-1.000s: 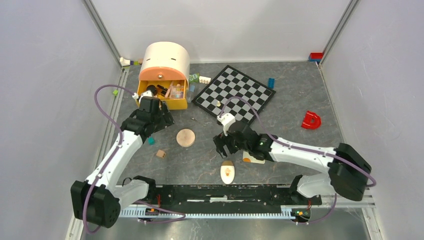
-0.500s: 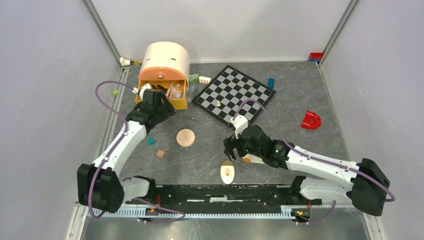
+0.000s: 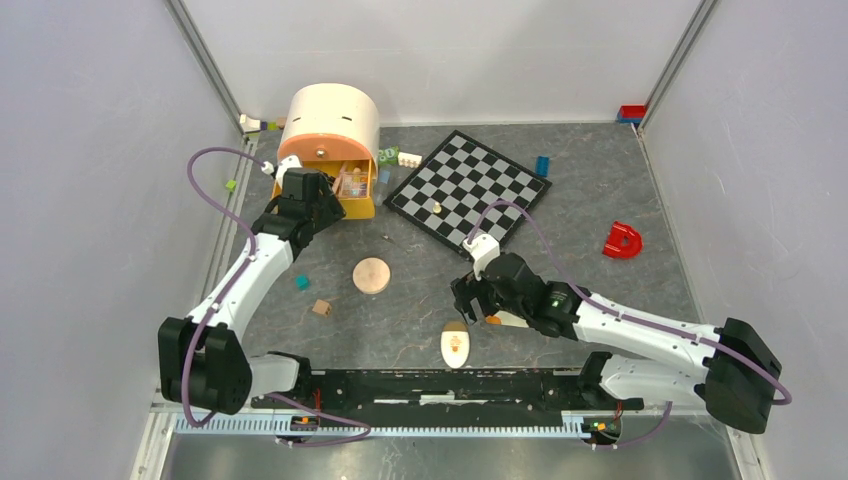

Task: Organize the makeup
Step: Pick up the makeup from the center of the board.

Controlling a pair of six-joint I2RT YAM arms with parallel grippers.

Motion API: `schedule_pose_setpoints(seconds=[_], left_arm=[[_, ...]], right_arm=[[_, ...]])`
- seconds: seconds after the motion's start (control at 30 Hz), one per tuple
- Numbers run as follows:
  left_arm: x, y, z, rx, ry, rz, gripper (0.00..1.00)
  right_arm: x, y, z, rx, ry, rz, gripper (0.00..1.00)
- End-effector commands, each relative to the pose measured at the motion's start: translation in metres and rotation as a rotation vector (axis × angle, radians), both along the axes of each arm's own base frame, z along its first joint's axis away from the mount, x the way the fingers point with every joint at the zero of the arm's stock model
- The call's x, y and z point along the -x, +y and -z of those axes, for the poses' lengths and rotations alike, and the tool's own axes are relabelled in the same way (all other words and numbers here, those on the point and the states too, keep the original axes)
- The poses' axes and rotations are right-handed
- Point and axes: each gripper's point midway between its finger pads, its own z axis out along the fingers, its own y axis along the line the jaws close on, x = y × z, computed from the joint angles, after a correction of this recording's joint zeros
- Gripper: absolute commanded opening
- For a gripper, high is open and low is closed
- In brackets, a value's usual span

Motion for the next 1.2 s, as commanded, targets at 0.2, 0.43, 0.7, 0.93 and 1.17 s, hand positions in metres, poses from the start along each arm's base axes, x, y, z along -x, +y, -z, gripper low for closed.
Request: schedule_pose_setpoints(seconds=[0.2,0.43,0.7,0.93,1.17], left_arm=[[0.018,-0.037,-0.028,0.083,-0.084,0.136,0.69],[0.073,-0.173,-0.019,0.180,-0.123,0.456,0.72],[0.114,-0.294,0.012,0.247,-0.029,0.765,0.73],[0.135,-0.341,0.045,0.294,0.061,0.851,0.74],[0.167,-0.366,0.085,0.313,0.152,0.897,0.74]], right_arm=[[-0.043,-0.073,0.021,0.115,0.071,0.319,0.96],[-0.070,-0.123,0.035,0.109,0.154,0.440,0.97],[-0.069,-0.147,0.062,-0.004,0.304,0.466,0.93],[-0.044,-0.147,0.084,-0.078,0.408,0.434,0.83],[-0.018,-0.137,0.097,-0.150,0.467,0.408,0.66]])
